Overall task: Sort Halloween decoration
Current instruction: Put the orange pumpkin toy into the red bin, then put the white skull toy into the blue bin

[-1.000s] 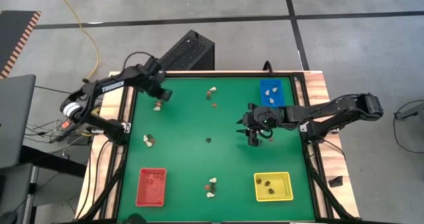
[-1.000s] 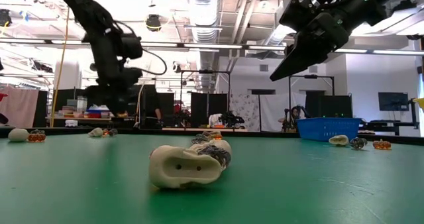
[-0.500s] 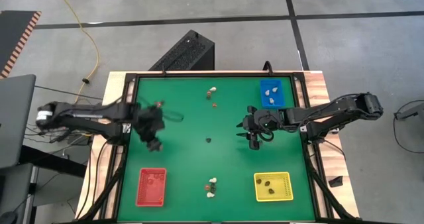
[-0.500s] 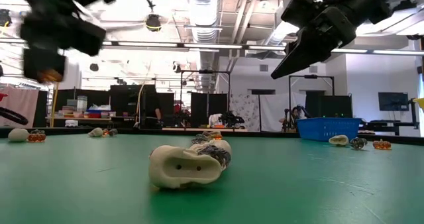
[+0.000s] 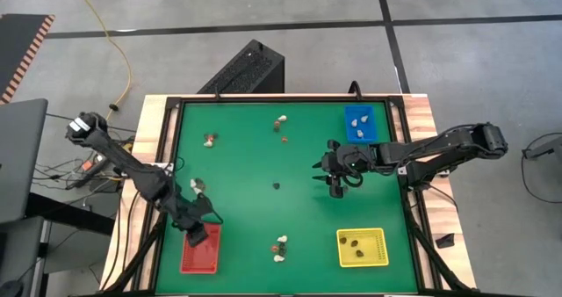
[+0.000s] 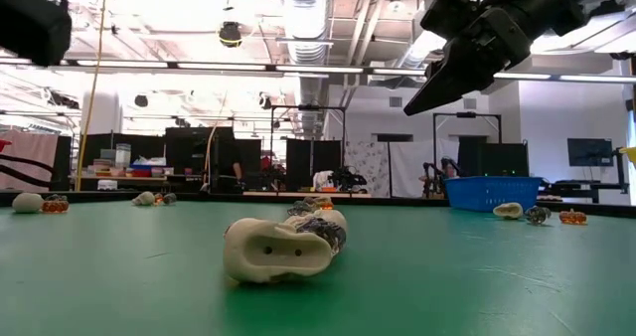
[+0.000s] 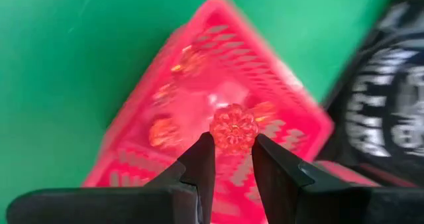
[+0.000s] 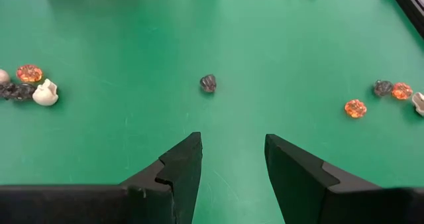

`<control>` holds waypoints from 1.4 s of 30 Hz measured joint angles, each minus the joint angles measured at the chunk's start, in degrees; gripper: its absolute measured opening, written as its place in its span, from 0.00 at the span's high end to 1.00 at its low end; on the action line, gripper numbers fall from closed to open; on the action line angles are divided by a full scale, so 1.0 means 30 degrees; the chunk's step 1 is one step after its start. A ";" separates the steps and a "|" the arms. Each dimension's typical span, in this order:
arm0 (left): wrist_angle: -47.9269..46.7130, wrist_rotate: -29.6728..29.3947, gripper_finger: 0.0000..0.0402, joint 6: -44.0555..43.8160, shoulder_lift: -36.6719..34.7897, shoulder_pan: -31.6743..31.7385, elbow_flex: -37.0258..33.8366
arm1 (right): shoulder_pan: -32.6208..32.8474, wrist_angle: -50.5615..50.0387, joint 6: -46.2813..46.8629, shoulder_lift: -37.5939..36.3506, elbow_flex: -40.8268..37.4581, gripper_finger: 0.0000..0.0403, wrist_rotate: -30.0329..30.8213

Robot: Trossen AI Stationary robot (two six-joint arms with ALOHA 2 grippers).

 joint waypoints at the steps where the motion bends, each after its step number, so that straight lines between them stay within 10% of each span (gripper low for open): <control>1: -0.0030 -0.0007 0.79 -0.0006 0.0291 -0.0015 -0.0007 | 0.0000 -0.0002 0.0001 0.0000 0.0000 0.51 0.0000; 19: 0.0020 0.1019 0.79 0.0018 0.0341 0.0342 0.0000 | 0.0000 0.0019 -0.0080 0.0000 0.0007 0.51 0.0000; 32: 0.0482 0.4904 0.54 0.0379 -0.0160 0.1718 0.0000 | 0.0000 -0.0015 -0.0291 0.0000 0.0007 0.51 0.0000; 42: -0.2859 0.1769 0.59 0.5382 -0.1610 0.6726 0.0007 | -0.0007 -0.0007 -0.0291 0.0000 0.0007 0.51 0.0002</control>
